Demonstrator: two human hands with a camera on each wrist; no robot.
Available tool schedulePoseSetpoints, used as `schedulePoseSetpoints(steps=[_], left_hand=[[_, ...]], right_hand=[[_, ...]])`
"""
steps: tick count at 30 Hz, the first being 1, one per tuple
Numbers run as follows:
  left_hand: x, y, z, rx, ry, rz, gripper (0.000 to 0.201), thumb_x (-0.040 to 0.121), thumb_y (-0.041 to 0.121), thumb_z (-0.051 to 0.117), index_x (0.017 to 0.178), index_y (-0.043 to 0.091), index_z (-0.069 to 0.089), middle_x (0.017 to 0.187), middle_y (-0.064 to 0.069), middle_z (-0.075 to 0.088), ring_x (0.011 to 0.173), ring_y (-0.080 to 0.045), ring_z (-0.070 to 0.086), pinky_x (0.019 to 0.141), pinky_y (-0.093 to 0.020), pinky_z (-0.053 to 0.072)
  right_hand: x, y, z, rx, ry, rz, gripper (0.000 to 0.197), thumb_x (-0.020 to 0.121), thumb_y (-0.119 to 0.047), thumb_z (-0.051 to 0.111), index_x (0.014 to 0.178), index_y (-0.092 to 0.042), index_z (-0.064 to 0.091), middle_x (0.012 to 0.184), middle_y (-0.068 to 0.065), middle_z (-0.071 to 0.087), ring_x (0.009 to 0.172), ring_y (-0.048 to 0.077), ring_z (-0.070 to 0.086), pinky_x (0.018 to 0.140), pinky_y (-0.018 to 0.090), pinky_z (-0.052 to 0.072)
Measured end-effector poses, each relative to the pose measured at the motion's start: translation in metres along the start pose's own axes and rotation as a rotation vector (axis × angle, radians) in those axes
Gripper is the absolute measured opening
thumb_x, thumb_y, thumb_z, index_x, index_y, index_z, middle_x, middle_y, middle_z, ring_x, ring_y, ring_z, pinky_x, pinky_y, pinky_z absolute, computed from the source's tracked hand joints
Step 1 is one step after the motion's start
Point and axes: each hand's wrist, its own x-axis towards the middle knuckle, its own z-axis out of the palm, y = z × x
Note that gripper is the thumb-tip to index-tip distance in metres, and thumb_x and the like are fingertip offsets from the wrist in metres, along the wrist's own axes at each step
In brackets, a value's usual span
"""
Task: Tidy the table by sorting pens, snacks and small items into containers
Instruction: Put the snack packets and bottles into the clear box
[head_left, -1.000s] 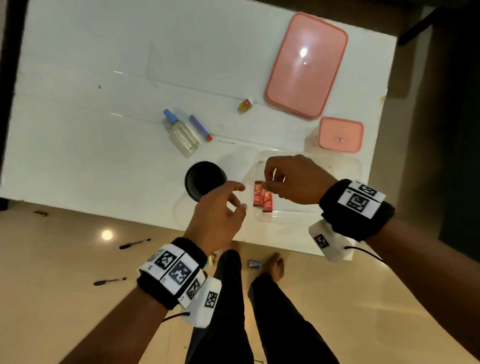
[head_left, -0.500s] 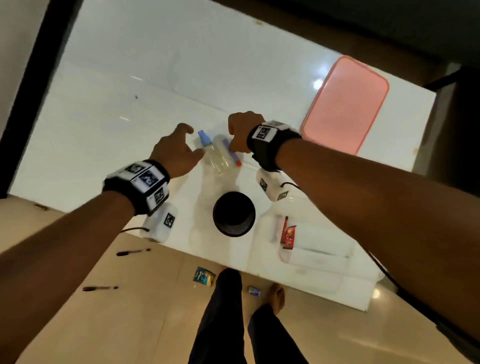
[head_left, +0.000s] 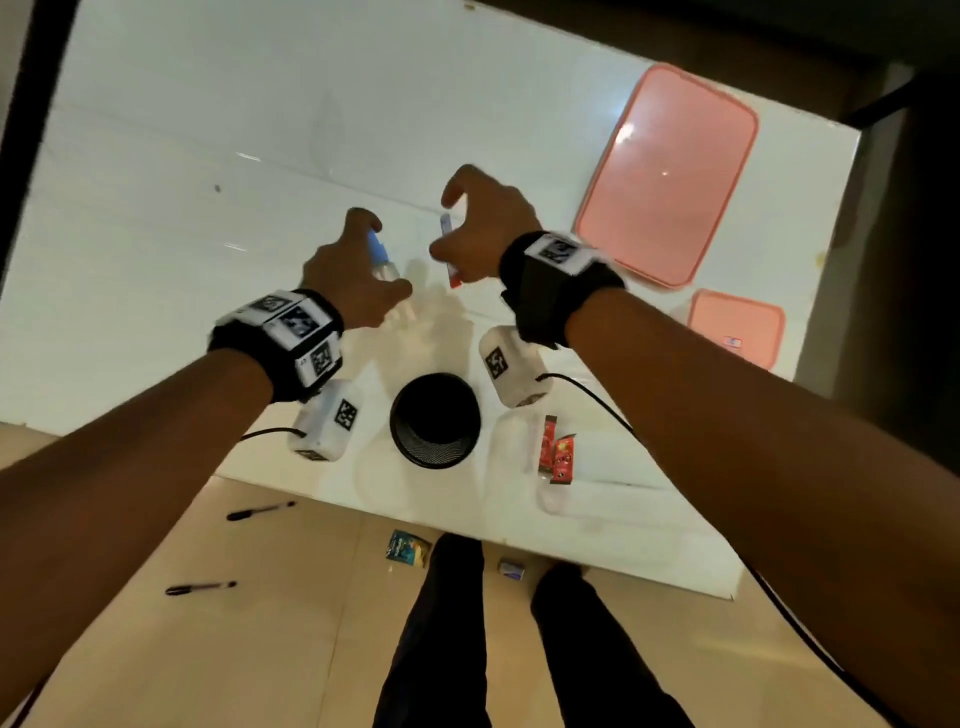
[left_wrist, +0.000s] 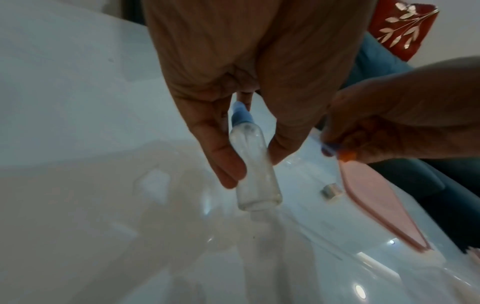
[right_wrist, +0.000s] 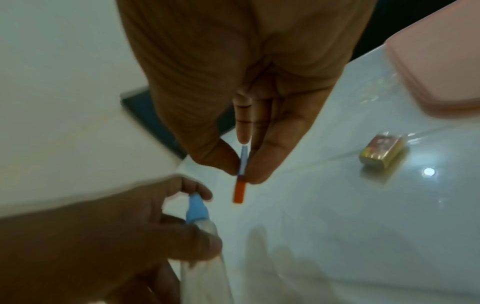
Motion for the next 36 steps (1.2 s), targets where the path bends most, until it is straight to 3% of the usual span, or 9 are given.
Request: schedulePoseSetpoints(steps=[5,8,11,14,17,23,28,32,36], left_hand=[[-0.058,0.035,-0.024,-0.027,0.15,0.212,0.069,0.079,0.027,0.074,0.135,0.03,0.033,0.096,-0.001,0.062,0.079,-0.024,0.064,0.077,-0.03,0.041],[-0.108,0.067,-0.029,-0.111,0.169,0.269,0.069,0.08,0.027,0.074,0.135,0.037,0.033,0.096,0.004,0.06,0.066,-0.005,0.064,0.067,-0.023,0.043],[-0.151,0.089,-0.014,-0.186,0.128,0.304,0.071,0.078,0.026,0.076,0.134,0.043,0.034,0.095,0.008,0.061,0.064,-0.004,0.064,0.065,-0.022,0.049],[-0.179,0.097,0.026,-0.186,0.008,0.295,0.075,0.077,0.024,0.075,0.135,0.047,0.034,0.09,0.01,0.062,0.063,-0.009,0.065,0.064,-0.032,0.055],[-0.197,0.089,0.068,-0.142,-0.063,0.286,0.079,0.077,0.024,0.074,0.14,0.045,0.031,0.081,0.013,0.057,0.058,-0.006,0.058,0.061,-0.025,0.046],[-0.225,0.075,0.114,-0.103,-0.108,0.237,0.078,0.079,0.03,0.071,0.139,0.051,0.027,0.099,0.015,0.057,0.063,-0.008,0.063,0.07,-0.031,0.053],[-0.23,0.075,0.133,-0.063,-0.109,0.215,0.079,0.08,0.031,0.071,0.142,0.048,0.025,0.1,0.011,0.059,0.073,-0.009,0.062,0.079,-0.036,0.053],[-0.232,0.085,0.144,-0.057,-0.116,0.242,0.082,0.082,0.031,0.069,0.148,0.045,0.021,0.108,0.013,0.058,0.071,-0.004,0.057,0.075,-0.026,0.045],[-0.226,0.099,0.159,-0.07,-0.138,0.289,0.09,0.085,0.027,0.069,0.153,0.038,0.011,0.121,0.007,0.059,0.088,-0.011,0.061,0.079,-0.023,0.044]], right_hand=[[-0.1,0.03,-0.074,0.286,0.08,-0.093,0.037,0.067,-0.008,0.065,0.101,-0.019,0.055,0.059,0.006,0.07,0.05,0.022,0.067,0.056,0.036,0.057],[-0.164,0.08,-0.088,0.299,0.016,-0.011,0.04,0.068,-0.003,0.069,0.099,-0.023,0.055,0.061,0.007,0.07,0.049,0.017,0.063,0.054,0.035,0.051],[-0.198,0.132,-0.074,0.229,-0.073,0.103,0.037,0.072,-0.004,0.072,0.097,-0.025,0.054,0.066,0.005,0.072,0.055,0.016,0.066,0.059,0.037,0.054],[-0.201,0.171,-0.045,0.042,-0.108,0.177,0.034,0.075,-0.012,0.071,0.098,-0.029,0.051,0.069,0.0,0.072,0.064,0.016,0.068,0.06,0.029,0.051],[-0.184,0.189,-0.023,-0.15,-0.151,0.159,0.033,0.077,-0.013,0.064,0.101,-0.029,0.048,0.073,-0.002,0.071,0.072,0.02,0.066,0.059,0.026,0.042],[-0.154,0.203,-0.01,-0.08,-0.169,0.226,0.027,0.078,-0.013,0.066,0.096,-0.029,0.056,0.093,0.003,0.07,0.087,0.024,0.067,0.075,0.032,0.054],[-0.16,0.207,-0.022,-0.171,-0.173,0.149,0.02,0.087,-0.022,0.065,0.106,-0.027,0.061,0.106,-0.001,0.067,0.1,0.021,0.061,0.079,0.028,0.042],[-0.189,0.189,-0.043,0.135,-0.194,0.117,0.019,0.086,-0.028,0.068,0.104,-0.028,0.062,0.091,0.002,0.071,0.088,0.023,0.069,0.086,0.041,0.056],[-0.221,0.175,-0.058,0.484,-0.407,0.108,0.044,0.087,-0.011,0.067,0.126,-0.025,0.055,0.103,0.01,0.072,0.09,0.022,0.07,0.083,0.036,0.059]])
